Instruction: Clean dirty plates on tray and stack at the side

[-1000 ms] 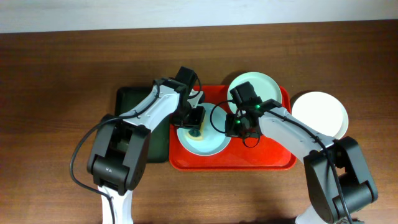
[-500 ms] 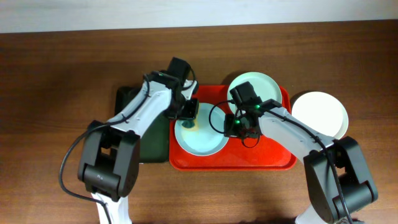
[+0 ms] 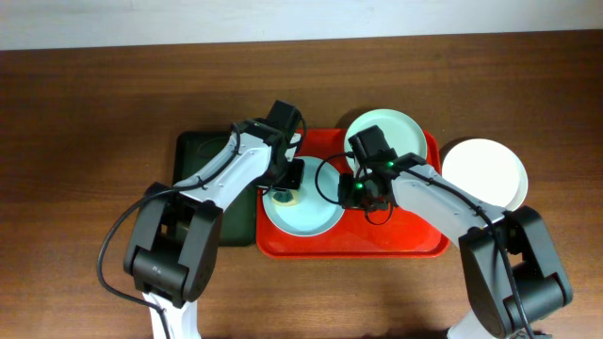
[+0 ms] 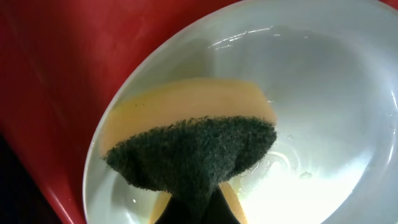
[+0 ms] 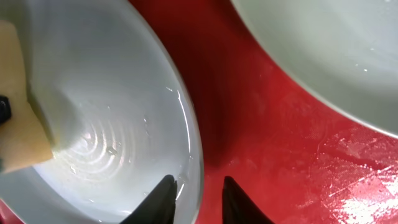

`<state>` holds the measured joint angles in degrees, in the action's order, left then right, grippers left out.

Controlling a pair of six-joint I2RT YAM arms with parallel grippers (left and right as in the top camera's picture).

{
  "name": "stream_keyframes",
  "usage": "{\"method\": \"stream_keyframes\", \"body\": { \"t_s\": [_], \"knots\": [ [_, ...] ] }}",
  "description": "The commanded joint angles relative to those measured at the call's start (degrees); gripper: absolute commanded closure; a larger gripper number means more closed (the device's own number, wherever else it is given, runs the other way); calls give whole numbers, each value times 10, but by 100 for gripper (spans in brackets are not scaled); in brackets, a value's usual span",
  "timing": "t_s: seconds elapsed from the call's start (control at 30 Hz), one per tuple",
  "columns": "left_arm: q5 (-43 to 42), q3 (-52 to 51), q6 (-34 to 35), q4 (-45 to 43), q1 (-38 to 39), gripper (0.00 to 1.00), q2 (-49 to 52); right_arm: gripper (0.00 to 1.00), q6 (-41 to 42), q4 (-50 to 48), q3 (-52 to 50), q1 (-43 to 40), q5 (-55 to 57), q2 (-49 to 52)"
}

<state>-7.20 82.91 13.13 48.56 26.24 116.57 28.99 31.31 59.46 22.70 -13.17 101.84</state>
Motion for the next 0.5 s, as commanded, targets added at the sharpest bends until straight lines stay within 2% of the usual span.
{"method": "stream_keyframes", "body": {
  "t_s": [0.0, 0.27, 0.43, 0.47],
  "knots": [
    [0, -3, 6, 1, 2, 100, 0, 73, -2, -3, -7, 2, 3, -2],
    [0, -3, 6, 1, 2, 100, 0, 73, -2, -8, -10, 2, 8, -2],
    [0, -3, 6, 1, 2, 100, 0, 85, -2, -12, -11, 2, 7, -2],
    [0, -3, 6, 1, 2, 100, 0, 85, -2, -12, -11, 2, 8, -2]
  ]
}}
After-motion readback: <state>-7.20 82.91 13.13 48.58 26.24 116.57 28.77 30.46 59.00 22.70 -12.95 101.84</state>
